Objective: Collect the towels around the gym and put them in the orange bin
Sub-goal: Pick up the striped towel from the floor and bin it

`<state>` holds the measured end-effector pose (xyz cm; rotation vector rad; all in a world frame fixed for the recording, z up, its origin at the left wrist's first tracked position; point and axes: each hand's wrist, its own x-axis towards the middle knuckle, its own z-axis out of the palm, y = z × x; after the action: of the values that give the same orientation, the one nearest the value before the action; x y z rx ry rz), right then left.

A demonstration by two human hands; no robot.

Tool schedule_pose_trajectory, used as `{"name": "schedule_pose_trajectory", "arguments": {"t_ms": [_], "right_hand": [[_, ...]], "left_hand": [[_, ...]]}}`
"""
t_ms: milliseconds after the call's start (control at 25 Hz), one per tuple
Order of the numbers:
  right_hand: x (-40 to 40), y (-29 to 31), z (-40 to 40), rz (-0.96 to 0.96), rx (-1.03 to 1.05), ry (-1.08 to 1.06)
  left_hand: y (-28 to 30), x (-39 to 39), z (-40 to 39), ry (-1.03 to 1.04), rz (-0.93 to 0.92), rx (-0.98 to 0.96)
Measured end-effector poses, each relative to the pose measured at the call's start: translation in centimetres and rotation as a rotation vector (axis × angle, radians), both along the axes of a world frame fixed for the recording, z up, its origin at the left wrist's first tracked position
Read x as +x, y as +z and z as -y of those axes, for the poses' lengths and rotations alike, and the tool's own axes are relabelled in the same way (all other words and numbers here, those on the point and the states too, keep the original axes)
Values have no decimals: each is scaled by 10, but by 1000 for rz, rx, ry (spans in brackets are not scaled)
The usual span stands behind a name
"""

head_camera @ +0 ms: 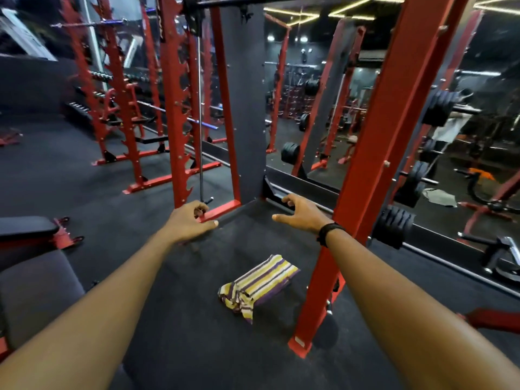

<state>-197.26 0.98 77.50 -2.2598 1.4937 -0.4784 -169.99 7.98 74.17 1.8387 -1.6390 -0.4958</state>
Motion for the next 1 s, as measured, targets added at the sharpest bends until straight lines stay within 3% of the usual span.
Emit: {"name": "schedule_pose_trajectory", "arguments": {"t_ms": [520,1000], "right_hand": [[32,-71,273,1,149,55],[116,-282,523,-7,504,-140]], "left_hand": [[-43,29,237,81,-20,118],[-236,113,538,-88,-82,489]]}}
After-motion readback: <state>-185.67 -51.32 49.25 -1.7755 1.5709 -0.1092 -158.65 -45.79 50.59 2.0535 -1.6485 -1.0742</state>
